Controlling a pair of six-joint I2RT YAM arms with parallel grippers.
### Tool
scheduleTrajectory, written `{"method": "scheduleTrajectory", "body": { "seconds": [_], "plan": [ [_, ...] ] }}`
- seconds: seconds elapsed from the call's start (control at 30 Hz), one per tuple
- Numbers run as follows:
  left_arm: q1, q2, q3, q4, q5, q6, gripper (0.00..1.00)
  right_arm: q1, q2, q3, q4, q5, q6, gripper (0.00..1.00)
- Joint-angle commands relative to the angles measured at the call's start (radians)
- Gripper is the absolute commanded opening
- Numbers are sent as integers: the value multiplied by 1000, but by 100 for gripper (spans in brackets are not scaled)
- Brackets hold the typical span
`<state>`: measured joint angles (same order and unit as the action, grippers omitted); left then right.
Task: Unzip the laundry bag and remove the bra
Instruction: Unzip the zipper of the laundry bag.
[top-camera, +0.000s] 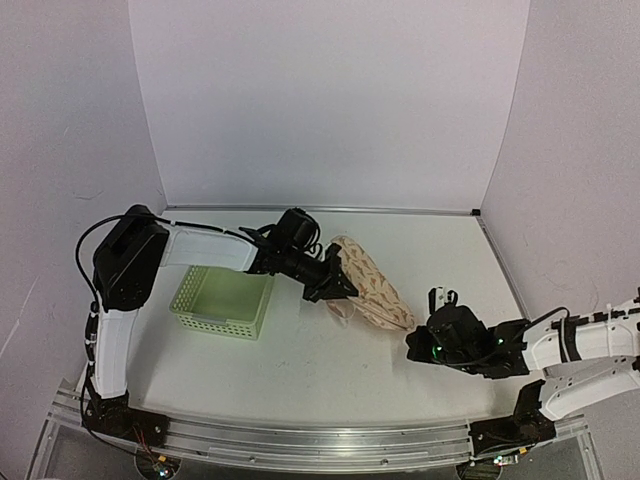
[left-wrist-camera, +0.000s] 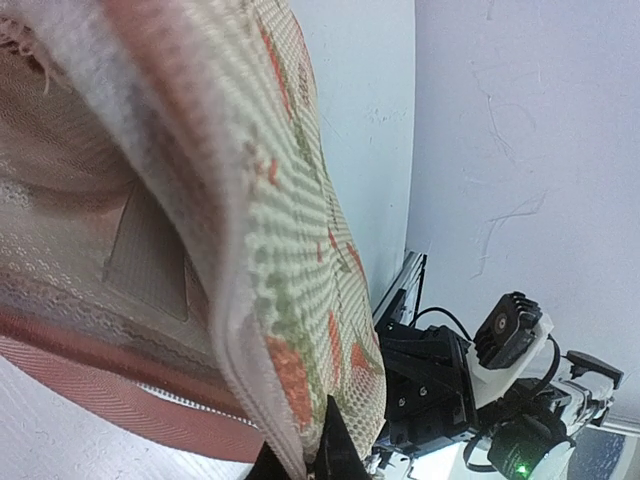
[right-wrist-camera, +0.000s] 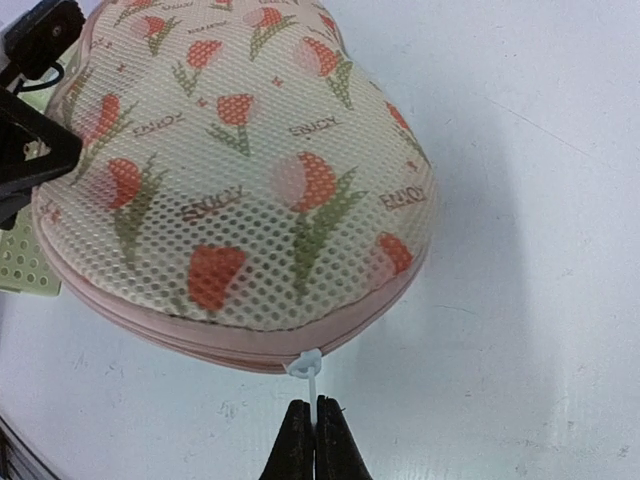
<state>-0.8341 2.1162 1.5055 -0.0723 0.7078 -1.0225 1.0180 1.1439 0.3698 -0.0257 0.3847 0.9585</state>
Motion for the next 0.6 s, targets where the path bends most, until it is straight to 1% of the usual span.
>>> {"method": "scheduleTrajectory", "body": {
  "seconds": [0.0, 0.23, 0.4, 0.57],
  "plan": [
    [61, -23, 80, -78, 21, 102, 0, 3, 3, -11, -68, 48, -21, 0],
    [115, 39, 207, -154, 64, 170, 0, 42, 71, 12, 55, -31, -25, 0],
    [141, 95, 283, -204, 74, 209, 0, 97, 175, 103, 127, -55, -18, 0],
    [154, 147, 355, -272, 70, 256, 0, 122, 285, 209, 161, -70, -23, 0]
  ]
}}
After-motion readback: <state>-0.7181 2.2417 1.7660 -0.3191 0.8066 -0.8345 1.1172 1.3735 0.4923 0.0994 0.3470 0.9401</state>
